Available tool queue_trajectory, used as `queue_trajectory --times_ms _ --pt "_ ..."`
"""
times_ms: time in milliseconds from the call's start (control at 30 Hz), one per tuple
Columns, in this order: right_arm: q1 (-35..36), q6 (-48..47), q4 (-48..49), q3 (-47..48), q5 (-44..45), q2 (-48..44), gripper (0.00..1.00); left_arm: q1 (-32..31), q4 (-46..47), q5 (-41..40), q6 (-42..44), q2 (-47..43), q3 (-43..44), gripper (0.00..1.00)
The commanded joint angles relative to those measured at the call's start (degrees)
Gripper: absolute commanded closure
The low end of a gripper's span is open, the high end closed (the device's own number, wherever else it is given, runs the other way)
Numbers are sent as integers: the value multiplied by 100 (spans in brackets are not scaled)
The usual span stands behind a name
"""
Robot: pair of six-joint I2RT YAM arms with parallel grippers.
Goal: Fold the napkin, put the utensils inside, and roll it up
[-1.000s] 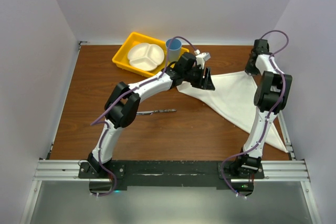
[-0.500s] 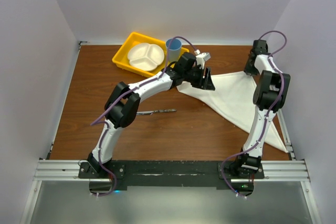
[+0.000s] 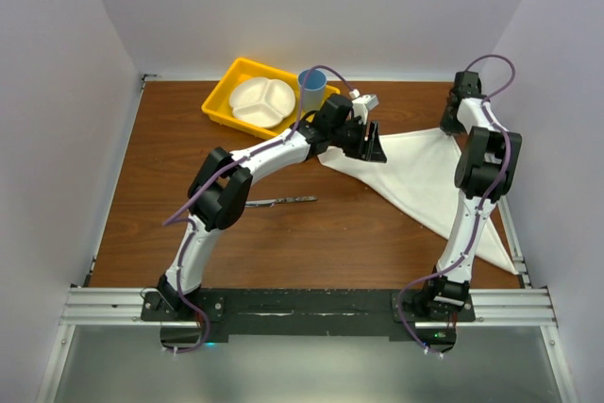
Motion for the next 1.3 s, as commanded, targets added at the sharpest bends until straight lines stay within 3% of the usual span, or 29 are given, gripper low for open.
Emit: queue_trajectory --times_ms 0,400,1267 --pt "23 -80 -144 222 254 -482 96 18 219 120 -104 -164 -13 43" --pt "94 -97 -154 187 360 -1080 97 18 228 111 -95 -208 -75 44" --pt "85 -88 14 671 70 -96 100 18 105 23 -157 117 276 44"
